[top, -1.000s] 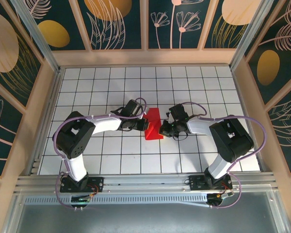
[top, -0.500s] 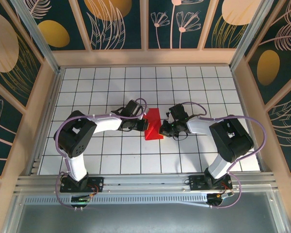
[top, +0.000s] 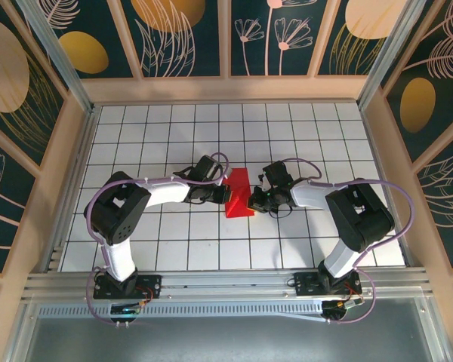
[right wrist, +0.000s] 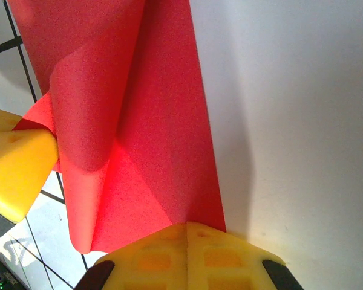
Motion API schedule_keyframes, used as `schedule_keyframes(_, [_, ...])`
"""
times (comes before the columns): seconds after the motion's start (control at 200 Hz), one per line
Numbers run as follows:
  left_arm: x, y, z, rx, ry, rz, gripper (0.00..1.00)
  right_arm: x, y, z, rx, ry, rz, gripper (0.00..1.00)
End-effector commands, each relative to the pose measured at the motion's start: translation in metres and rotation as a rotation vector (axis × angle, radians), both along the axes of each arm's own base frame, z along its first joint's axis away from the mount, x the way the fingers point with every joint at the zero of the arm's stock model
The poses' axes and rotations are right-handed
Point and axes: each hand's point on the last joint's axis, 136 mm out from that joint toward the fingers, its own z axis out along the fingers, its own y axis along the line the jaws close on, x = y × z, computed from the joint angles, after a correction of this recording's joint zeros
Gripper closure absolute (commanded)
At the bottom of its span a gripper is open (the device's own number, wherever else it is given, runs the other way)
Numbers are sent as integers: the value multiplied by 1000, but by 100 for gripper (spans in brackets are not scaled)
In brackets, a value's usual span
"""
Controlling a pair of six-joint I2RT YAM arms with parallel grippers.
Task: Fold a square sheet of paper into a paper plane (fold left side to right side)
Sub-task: Fold the triangle a second time at the center of the table.
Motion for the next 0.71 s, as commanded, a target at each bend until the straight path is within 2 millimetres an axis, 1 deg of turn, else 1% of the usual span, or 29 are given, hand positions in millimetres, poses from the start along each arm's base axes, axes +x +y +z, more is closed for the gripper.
schedule_keyframes(0.0, [9, -2, -1, 4, -24, -4, 100, -16, -18, -26, -114, 75, -8, 100])
schedule_keyframes(0.03, [9, -2, -1, 3, -24, -3, 100, -16, -18, -26, -114, 75, -8, 100])
schedule_keyframes(0.065, [9, -2, -1, 3, -24, -5, 100, -20, -13, -26, -115, 75, 10, 100])
schedule_keyframes(0.145, [8, -2, -2, 3, -21, -5, 100, -18, -13, -25, -113, 71, 10, 100])
schedule_keyframes(0.47, [9, -3, -4, 4, -19, -7, 100, -19, -13, -27, -117, 76, 11, 100])
schedule_keyframes(0.701, [9, 0, -9, 22, -19, -2, 100, -19, -14, -27, -130, 76, 11, 100])
